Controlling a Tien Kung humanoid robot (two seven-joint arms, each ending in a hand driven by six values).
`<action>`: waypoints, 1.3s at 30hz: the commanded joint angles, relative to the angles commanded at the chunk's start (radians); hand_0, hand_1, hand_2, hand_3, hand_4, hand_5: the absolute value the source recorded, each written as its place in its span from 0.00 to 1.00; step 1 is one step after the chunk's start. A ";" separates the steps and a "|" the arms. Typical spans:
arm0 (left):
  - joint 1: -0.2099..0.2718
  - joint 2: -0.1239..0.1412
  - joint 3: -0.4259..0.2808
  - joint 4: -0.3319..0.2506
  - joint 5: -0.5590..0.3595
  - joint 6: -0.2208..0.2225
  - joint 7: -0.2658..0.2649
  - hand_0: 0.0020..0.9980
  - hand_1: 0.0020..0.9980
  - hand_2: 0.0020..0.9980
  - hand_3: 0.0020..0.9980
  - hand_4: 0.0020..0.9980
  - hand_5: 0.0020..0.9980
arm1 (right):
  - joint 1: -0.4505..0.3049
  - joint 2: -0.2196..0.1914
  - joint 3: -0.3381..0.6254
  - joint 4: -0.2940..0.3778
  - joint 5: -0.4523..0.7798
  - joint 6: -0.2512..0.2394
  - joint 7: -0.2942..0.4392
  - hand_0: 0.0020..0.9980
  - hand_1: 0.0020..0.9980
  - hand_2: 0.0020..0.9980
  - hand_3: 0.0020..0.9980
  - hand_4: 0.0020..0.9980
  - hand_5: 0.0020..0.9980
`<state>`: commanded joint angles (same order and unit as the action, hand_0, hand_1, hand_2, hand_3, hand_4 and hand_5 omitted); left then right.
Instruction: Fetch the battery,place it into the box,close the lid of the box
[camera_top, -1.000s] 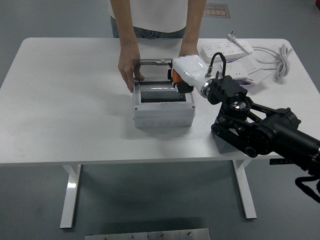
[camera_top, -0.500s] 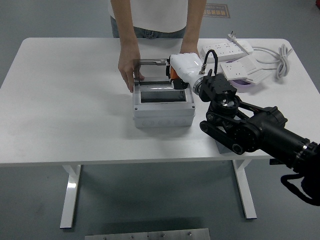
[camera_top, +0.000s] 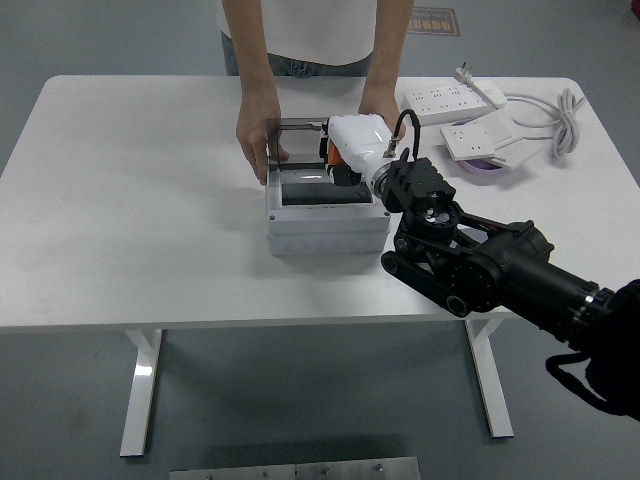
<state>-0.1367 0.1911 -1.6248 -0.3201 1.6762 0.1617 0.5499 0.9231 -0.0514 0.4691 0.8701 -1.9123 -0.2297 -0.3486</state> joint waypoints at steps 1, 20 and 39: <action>0.000 0.000 0.000 0.000 0.000 0.000 0.000 0.42 0.65 0.66 0.65 0.82 0.91 | 0.001 0.003 -0.002 -0.001 0.002 -0.001 0.000 0.08 0.23 0.28 0.30 0.00 0.00; -0.004 0.005 -0.008 -0.001 0.019 -0.016 0.003 0.42 0.65 0.66 0.65 0.82 0.91 | -0.004 0.051 -0.089 -0.137 0.076 -0.087 0.007 0.07 0.23 0.28 0.30 0.01 0.00; -0.004 0.007 -0.015 -0.002 0.038 -0.023 0.006 0.42 0.65 0.66 0.65 0.82 0.91 | -0.003 0.051 -0.196 -0.164 0.187 -0.144 0.004 0.08 0.24 0.28 0.30 0.01 0.00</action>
<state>-0.1407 0.1982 -1.6401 -0.3221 1.7141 0.1386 0.5563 0.9202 0.0000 0.2730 0.7064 -1.7258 -0.3732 -0.3449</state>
